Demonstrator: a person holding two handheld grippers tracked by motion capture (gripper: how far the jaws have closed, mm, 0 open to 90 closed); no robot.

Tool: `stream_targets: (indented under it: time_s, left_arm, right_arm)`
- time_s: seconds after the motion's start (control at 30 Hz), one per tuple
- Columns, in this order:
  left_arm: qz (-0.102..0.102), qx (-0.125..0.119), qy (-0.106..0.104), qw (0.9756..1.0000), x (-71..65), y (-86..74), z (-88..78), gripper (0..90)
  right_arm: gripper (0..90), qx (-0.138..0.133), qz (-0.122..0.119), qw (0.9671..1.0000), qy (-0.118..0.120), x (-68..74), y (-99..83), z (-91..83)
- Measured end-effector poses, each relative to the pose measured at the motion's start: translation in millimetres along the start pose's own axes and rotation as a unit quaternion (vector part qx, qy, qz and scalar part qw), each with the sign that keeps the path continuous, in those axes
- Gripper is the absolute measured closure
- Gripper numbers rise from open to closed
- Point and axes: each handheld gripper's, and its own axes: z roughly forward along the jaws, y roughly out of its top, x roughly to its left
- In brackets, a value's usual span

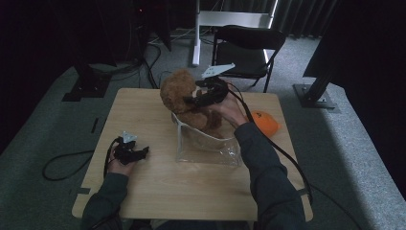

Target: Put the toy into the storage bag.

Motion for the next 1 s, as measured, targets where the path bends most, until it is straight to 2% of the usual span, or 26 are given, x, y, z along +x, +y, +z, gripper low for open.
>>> stream_targets:
  time_s: [0.13, 0.23, 0.3, 0.47, 0.57, 0.7, 1.0]
  left_arm:
    - [0.0, 0.0, 0.0, 1.0, 0.0, 0.0, 0.0, 32.8]
    - [0.0, 0.0, 0.0, 1.0, 0.0, 0.0, 0.0, 32.8]
    - [0.0, 0.0, 0.0, 1.0, 0.0, 0.0, 0.0, 32.8]
    - [0.0, -0.001, 0.0, 1.0, 0.0, 0.0, 0.1, 32.8]
    - [0.0, -0.001, 0.0, 1.0, 0.0, 0.0, 0.1, 32.8]
    - [0.0, -0.001, 0.0, 1.0, 0.0, -0.1, 0.1, 32.8]
    - [0.0, -0.001, 0.0, 1.0, 0.0, 0.0, 0.1, 32.8]
  right_arm:
    - [15.7, -0.008, 0.0, 1.0, -0.004, 0.1, 0.9, -1.9]
    - [16.6, -0.015, 0.003, 0.9999, 0.003, 0.3, 2.5, -3.4]
    - [18.9, -0.003, 0.003, 1.0, 0.007, 0.3, 1.1, -1.2]
    - [33.4, 0.056, -0.008, 0.9984, 0.002, 5.1, -7.7, 10.8]
    - [35.9, 0.059, -0.013, 0.9982, 0.004, 8.4, -9.3, 13.2]
    - [37.9, 0.064, -0.005, 0.9979, 0.002, 7.4, -10.1, 11.2]
    - [36.1, 0.052, -0.002, 0.9986, 0.005, 6.4, -12.8, -2.1]
